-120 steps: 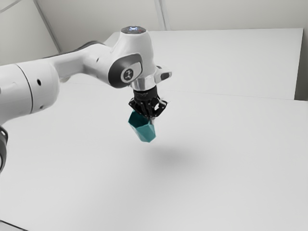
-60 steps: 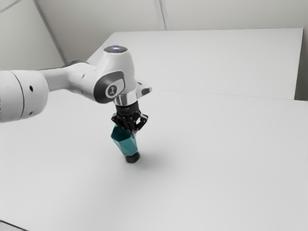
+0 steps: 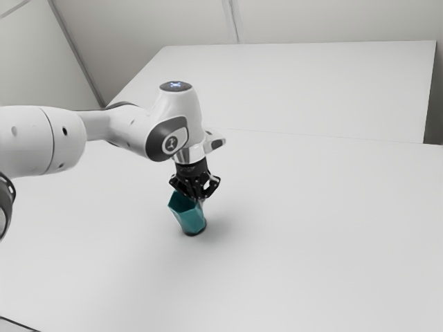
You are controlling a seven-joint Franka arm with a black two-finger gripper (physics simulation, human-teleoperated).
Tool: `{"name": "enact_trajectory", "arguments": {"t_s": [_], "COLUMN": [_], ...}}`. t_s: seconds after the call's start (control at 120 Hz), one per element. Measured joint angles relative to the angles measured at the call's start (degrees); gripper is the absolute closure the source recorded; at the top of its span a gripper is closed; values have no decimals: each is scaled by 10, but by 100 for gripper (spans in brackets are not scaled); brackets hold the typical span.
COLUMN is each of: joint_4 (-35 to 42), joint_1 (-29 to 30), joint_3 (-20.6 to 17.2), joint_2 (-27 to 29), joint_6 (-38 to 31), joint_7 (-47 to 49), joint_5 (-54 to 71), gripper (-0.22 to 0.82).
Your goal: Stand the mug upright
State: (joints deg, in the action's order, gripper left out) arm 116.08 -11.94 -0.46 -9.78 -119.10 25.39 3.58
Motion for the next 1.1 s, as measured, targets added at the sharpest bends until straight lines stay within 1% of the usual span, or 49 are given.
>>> {"name": "enact_trajectory", "arguments": {"t_s": [0.142,0.2,0.283,0.383,0.5,0.633,0.758,0.967,1.1], "joint_4": [-2,-3,-5,-6,-6,-24,-62,-125,-161], "joint_1": [0,0,0,0,0,1,-5,-28,-20], "joint_3": [-4,-5,-5,-4,-5,-9,-7,14,19], "joint_2": [3,6,21,44,69,89,90,82,80], "joint_6": [1,2,8,21,37,57,70,98,124], "joint_7": [-2,-3,-3,-4,-5,-6,-15,-50,-76], "joint_5": [-6,-6,-7,-7,-6,-7,-3,3,13], "gripper": [46,35,23,15,8,5,3,1,1]}}
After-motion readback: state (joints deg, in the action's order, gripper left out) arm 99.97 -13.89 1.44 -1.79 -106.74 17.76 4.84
